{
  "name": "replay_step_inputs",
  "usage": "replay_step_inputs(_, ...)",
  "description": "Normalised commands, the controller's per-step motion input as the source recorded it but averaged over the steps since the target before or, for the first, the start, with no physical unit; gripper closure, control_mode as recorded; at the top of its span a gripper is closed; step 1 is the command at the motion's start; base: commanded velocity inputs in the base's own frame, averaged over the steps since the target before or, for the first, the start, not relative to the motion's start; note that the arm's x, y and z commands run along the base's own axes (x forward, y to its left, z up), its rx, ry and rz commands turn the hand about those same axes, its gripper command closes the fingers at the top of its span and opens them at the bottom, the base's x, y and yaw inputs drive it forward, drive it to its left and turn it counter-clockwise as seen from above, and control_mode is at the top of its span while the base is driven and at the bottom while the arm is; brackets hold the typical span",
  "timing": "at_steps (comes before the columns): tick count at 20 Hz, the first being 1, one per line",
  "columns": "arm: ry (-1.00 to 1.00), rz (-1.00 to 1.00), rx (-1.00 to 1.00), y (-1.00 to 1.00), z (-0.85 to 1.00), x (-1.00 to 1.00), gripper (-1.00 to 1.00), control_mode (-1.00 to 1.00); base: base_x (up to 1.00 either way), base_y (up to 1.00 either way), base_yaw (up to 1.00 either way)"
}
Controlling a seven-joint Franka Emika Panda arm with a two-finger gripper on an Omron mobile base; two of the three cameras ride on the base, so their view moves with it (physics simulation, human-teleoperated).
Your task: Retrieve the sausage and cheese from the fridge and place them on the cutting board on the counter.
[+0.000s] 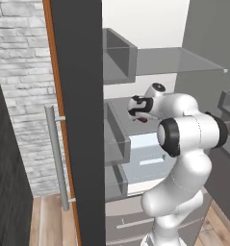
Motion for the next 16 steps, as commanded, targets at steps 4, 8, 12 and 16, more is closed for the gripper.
replay_step_inputs(4, 0.00, 0.00, 0.00, 0.05, -0.31, 0.17, 1.00, -1.00, 0.00, 0.00, 0.00)
replay_step_inputs(8, 0.00, 0.00, 0.00, 0.00, -0.04, 0.03, 1.00, -1.00, 0.00, 0.00, 0.00)
replay_step_inputs(12, 0.00, 0.00, -0.02, 0.00, -0.08, 0.00, 1.00, -1.00, 0.00, 0.00, 0.00)
replay_step_inputs(16, -0.11, 0.00, -0.01, 0.00, -0.02, -0.41, 1.00, -1.00, 0.00, 0.00, 0.00)
